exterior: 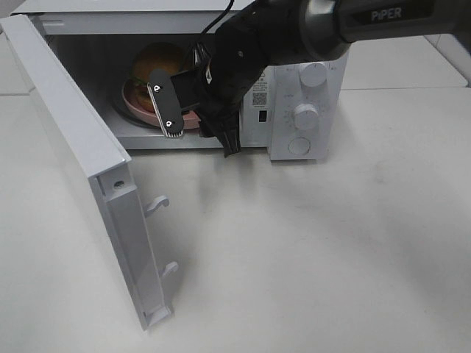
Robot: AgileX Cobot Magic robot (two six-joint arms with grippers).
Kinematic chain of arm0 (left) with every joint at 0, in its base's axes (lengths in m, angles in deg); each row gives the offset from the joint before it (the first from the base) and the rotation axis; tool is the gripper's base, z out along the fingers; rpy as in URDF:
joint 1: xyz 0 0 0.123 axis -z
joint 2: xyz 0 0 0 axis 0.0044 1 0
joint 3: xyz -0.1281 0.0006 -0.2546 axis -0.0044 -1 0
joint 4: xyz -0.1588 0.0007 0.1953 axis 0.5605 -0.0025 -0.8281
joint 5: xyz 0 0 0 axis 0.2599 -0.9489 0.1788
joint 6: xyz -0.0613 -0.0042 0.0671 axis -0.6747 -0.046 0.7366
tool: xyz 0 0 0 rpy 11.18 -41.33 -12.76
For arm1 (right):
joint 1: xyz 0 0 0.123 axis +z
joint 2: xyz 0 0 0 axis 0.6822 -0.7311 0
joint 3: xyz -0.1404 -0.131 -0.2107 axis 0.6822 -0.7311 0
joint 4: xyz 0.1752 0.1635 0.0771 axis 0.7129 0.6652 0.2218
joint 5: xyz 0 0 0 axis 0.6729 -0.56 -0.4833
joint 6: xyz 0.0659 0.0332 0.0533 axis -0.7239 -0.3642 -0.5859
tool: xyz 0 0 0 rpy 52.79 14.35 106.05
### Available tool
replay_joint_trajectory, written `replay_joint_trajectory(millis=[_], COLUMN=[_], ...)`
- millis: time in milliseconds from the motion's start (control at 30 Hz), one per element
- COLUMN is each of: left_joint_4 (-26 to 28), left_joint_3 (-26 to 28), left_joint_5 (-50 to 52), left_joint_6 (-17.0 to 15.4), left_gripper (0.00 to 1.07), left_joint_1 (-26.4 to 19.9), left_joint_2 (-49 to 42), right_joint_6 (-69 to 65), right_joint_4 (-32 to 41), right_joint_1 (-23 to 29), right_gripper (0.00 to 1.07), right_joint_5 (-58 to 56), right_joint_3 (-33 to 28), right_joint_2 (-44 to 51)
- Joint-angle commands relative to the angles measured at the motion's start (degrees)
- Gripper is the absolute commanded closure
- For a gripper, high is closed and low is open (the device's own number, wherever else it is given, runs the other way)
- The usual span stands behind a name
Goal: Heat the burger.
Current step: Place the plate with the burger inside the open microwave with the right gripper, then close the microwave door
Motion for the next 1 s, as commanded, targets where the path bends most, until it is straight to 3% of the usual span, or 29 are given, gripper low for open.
replay_joint_trajectory(millis=[33, 633, 1000], left_joint_4=[0.5, 0.5, 0.5], left_joint_3=[-0.1, -0.1, -0.1], left_joint_5=[0.9, 0.9, 0.9], left_joint_6=[0.0, 0.0, 0.0], left_gripper=[0.09, 0.09, 0.09], left_joint_1=[0.1, 0.1, 0.1], left_joint_2=[-1.0, -1.0, -1.0], right_joint_6=[-0.3, -3.5, -20.3], right_joint_4=[0.0, 0.1, 0.2], right_joint_1=[0.0, -1.5, -1.5], right_gripper=[0.52, 0.51, 0.27], right_joint_5=[3.6, 10.5, 13.7], right_joint_3=[-4.8, -24.9, -33.4], right_joint_2=[3.4, 16.1, 23.8])
